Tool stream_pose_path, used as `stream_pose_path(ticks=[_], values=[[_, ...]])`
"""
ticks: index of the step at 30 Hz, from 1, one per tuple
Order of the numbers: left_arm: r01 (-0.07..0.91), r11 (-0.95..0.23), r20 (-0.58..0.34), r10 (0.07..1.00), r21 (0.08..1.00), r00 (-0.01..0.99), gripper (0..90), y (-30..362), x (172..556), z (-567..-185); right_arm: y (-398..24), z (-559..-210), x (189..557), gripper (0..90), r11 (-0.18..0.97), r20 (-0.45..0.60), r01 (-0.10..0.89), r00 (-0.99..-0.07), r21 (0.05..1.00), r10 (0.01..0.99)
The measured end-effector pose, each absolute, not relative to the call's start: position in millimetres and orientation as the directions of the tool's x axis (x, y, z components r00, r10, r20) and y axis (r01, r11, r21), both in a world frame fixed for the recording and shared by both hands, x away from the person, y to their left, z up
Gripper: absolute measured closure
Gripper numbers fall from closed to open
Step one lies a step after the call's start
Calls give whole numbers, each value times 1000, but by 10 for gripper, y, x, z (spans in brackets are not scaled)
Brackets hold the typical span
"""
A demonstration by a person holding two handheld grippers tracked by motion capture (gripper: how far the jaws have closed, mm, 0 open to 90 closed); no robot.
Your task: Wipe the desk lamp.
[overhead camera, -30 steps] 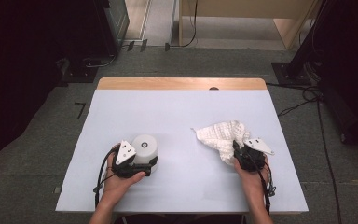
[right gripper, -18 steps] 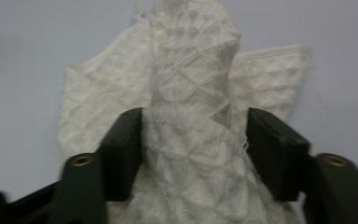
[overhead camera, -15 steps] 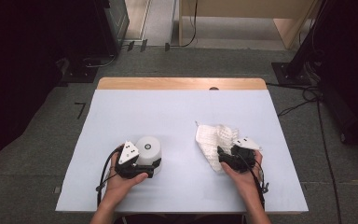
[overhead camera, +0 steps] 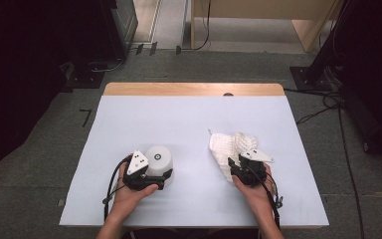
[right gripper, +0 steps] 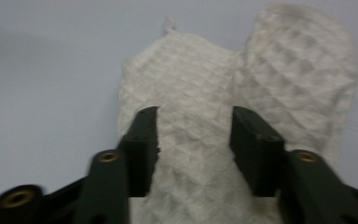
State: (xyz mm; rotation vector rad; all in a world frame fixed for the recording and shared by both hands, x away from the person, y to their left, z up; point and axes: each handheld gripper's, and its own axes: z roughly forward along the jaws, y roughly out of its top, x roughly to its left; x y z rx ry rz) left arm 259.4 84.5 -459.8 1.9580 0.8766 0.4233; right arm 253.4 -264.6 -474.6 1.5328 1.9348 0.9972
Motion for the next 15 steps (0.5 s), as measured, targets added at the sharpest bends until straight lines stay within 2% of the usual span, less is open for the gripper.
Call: stream_pose_path(ticks=[2, 5, 11, 15], values=[[408, -321, -55, 725, 855, 686, 81, 844, 2595, -4599, -2662, -4785, 2567, 265, 104, 48, 632, -219, 768, 975], [404, -328, -46, 726, 854, 686, 81, 827, 2585, -4598, -2660, -4842, 2611, 171, 95, 32, 650, -182, 754, 983], [405, -332, -44, 725, 852, 687, 81, 827, 2581, -4596, -2735, -4898, 2673, 151, 78, -14, 664, -101, 744, 995], [406, -331, -45, 726, 852, 687, 81, 826, 2582, -4597, -2844, -4914, 2716, 158, 43, -4, 674, -60, 737, 998]])
